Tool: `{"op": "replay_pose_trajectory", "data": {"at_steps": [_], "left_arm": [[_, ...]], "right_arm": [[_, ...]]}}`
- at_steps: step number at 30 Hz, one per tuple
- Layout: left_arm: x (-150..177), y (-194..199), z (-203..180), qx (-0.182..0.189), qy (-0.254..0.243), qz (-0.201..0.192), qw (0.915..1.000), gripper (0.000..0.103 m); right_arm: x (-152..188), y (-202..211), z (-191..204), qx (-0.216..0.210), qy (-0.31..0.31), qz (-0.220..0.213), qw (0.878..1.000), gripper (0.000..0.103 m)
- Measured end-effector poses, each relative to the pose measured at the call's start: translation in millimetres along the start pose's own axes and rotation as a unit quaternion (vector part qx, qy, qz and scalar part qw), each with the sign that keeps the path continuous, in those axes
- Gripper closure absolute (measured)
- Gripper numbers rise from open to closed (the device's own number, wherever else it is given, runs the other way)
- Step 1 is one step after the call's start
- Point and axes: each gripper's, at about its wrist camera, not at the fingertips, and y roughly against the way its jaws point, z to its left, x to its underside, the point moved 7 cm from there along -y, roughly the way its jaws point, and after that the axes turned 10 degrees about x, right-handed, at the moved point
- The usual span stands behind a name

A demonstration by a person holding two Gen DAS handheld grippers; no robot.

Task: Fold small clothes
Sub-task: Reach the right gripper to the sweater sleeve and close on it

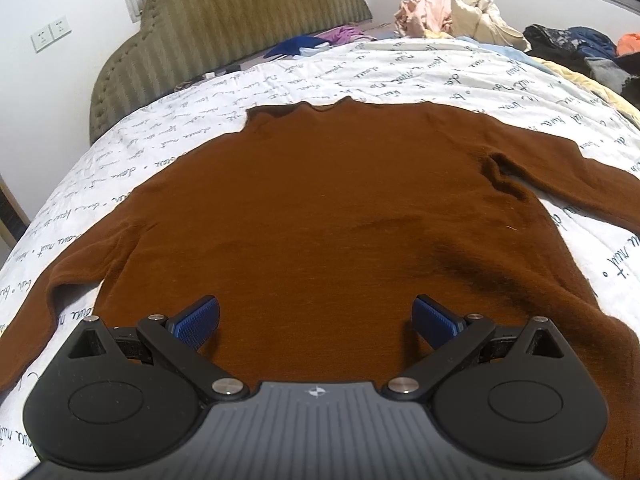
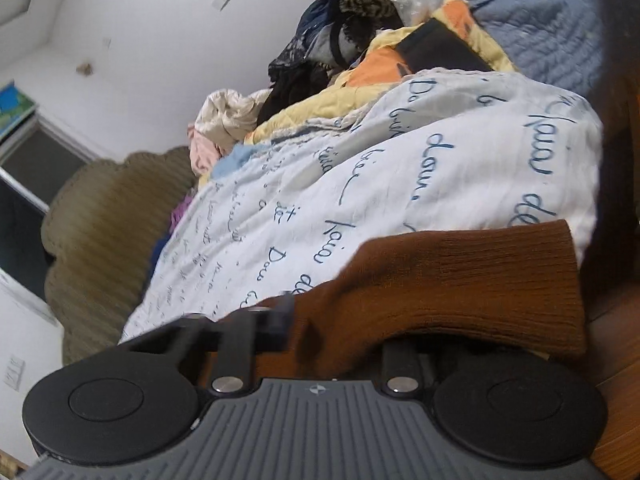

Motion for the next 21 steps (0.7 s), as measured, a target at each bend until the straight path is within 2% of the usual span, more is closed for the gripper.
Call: {"op": "replay_pose_trajectory", "data": {"at_steps": [5,11,16,21], "left_arm": [[0,-1,18,-0.015,0.017,0.000,0.9997,0.000],[-1,2,41,-0.030,0.042,-0.005,0.9987,0.000],[3,3,60,-0.049,0.056,-0.005,0.9973,0.000],[10,0,72,-0.052,0.071,0.002,0.9961,0.000]], "right_arm": [[2,5,36,-0.004,0.080,-0.015,0.997,0.088],[17,-6,127,-0.063,0.174,-0.001,0.983,0.088],[42,-22,197,-0.086,0.252,0.015,0.964,0.088],[82,-35,254,-0.099,0.331,0.035,0.938,0.088]]}}
